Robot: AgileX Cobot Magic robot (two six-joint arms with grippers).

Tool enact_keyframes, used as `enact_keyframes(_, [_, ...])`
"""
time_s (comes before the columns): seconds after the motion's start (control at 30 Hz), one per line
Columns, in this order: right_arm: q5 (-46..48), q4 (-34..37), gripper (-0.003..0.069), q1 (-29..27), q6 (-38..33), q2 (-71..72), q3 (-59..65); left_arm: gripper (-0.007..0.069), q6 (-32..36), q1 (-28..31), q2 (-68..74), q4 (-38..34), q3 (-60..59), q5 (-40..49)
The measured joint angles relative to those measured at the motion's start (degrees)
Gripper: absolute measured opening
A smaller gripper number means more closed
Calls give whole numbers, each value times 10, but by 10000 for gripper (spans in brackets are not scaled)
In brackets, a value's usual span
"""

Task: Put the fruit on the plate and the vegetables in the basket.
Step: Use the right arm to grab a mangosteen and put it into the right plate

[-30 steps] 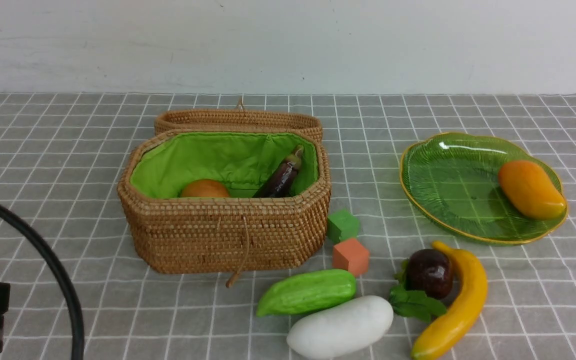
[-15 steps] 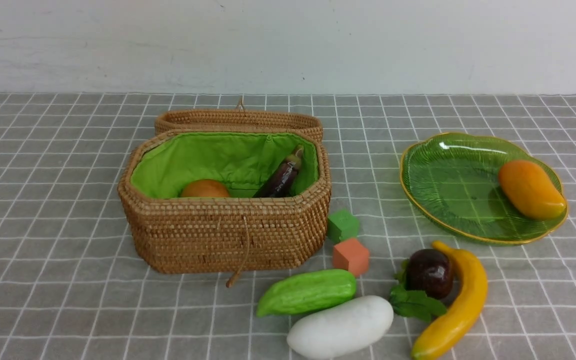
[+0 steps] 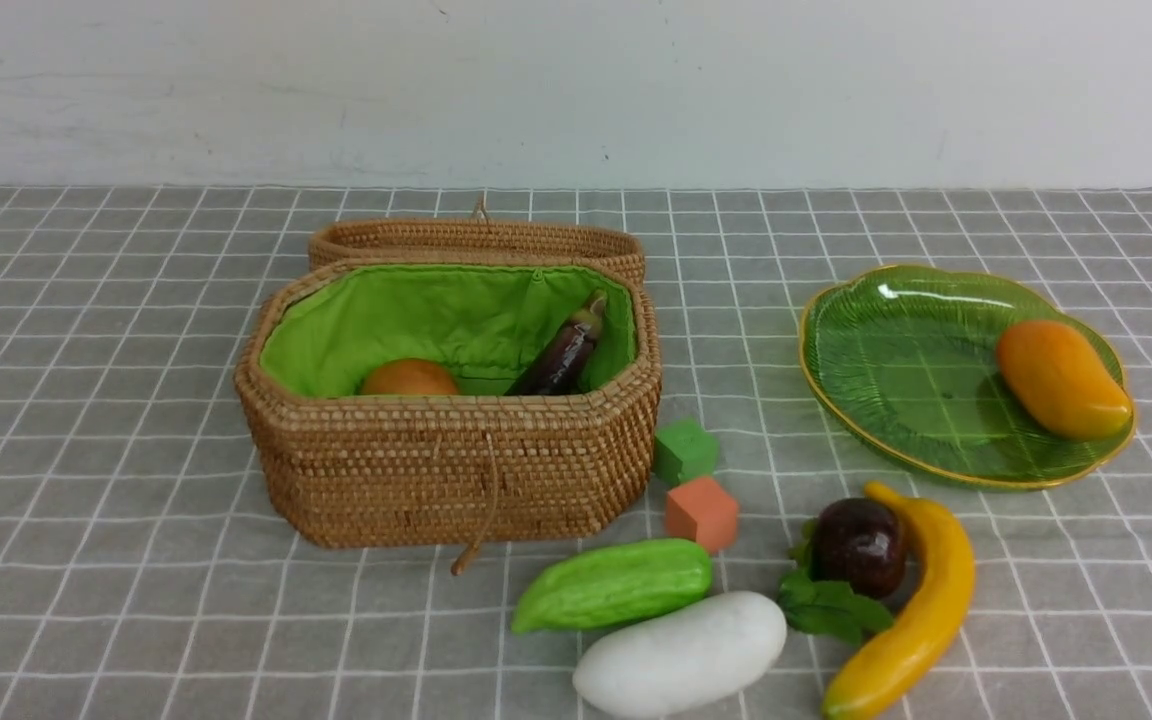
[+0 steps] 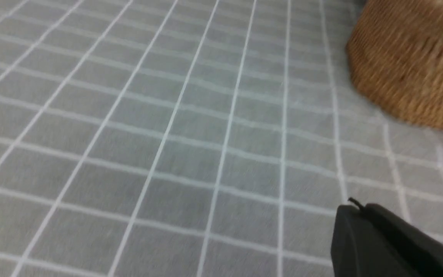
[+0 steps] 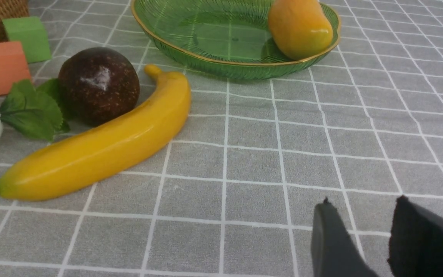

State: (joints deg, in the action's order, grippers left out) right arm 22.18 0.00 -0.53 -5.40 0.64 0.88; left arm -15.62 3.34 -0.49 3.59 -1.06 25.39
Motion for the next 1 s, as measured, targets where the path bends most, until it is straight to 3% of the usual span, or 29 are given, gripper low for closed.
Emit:
enact_keyframes(0.63, [-7, -11, 242, 0, -1, 0, 1, -13, 0, 0, 0, 10, -6, -31])
enact_keyframes(0.8, [-117, -16, 242, 0, 19, 0, 7, -13, 0, 0, 0, 10, -6, -31])
enact_keyframes(1.0, [-349, -24, 242, 0, 54, 0, 7, -13, 0, 0, 0, 10, -6, -31])
